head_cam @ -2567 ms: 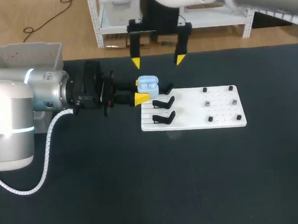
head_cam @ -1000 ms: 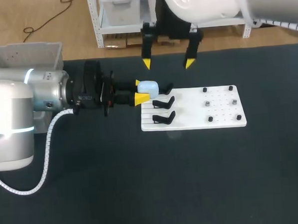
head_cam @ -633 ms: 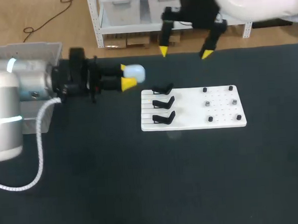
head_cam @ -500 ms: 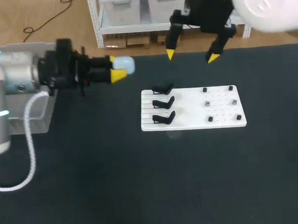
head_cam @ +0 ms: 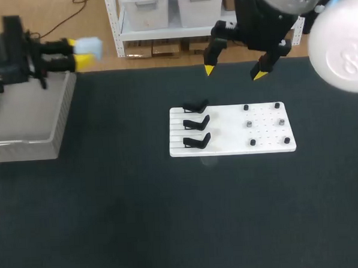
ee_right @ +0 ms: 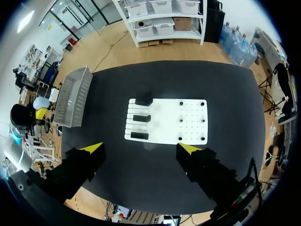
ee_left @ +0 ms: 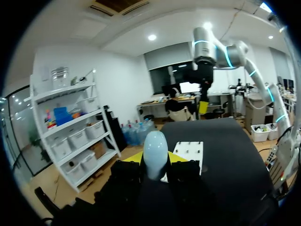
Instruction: Pick up each earbud case from the left stands, insert the matching earbuds, close the lid, and place the case in the box.
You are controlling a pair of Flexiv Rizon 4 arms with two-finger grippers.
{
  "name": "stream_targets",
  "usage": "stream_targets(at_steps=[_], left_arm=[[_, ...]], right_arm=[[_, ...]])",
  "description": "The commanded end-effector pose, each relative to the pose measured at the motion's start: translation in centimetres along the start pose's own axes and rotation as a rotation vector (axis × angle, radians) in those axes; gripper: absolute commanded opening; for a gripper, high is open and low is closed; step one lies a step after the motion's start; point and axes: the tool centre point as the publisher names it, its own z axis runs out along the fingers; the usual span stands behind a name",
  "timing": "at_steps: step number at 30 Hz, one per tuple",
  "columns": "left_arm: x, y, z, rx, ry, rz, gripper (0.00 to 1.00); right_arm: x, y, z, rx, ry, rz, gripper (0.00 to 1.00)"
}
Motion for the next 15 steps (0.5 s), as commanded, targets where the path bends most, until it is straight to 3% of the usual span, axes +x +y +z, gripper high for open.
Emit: stream_targets(at_steps=[1,7,15], left_arm=[[0.6,0.8,-3.9,-0.262,0.067,-0.034,0.00],[3.4,3.5,-6.6,-0.389,0.181,-0.068,0.00],[8.9,7.5,-9.7,-0.539,0.283,-0.158,0.00]], right_arm=[[0.3,-0.1,0.0,0.001,-0.048,0.002,1.00],[0.3,-0.1,0.0,0.001,-0.048,0.002,1.00],[0.3,-0.1,0.0,0.001,-0.048,0.002,1.00]])
